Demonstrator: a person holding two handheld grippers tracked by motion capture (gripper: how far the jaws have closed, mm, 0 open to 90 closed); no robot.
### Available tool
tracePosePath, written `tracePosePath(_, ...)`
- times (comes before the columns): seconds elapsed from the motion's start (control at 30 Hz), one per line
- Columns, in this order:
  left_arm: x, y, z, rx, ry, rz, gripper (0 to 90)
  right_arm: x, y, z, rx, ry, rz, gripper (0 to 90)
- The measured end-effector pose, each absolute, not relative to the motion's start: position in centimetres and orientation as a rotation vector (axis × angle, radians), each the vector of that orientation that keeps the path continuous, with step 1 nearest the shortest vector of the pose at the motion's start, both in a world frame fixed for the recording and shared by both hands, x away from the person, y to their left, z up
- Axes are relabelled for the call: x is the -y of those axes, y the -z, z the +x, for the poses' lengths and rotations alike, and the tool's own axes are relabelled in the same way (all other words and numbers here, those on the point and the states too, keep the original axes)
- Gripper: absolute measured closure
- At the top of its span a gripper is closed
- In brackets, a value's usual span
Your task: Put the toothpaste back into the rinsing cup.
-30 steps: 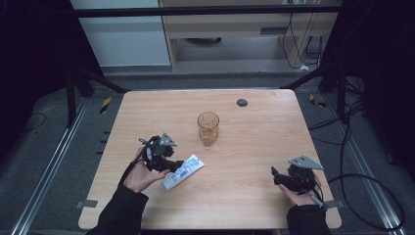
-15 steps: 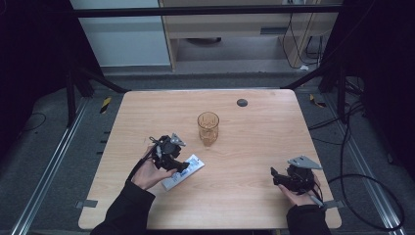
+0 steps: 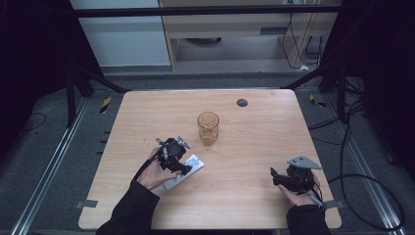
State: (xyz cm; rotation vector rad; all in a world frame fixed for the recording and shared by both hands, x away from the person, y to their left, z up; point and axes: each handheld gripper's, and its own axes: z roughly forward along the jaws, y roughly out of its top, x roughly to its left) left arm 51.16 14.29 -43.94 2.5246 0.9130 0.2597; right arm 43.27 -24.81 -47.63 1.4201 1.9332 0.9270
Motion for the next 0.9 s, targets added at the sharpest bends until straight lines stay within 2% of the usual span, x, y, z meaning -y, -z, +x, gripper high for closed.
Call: tracePosePath(0.9,-13.6,46.4,51.8,-0.937,-0.201,2.581,39.7,24.8,47.7,43.3,-1.941,-0.918,1.420,22.3)
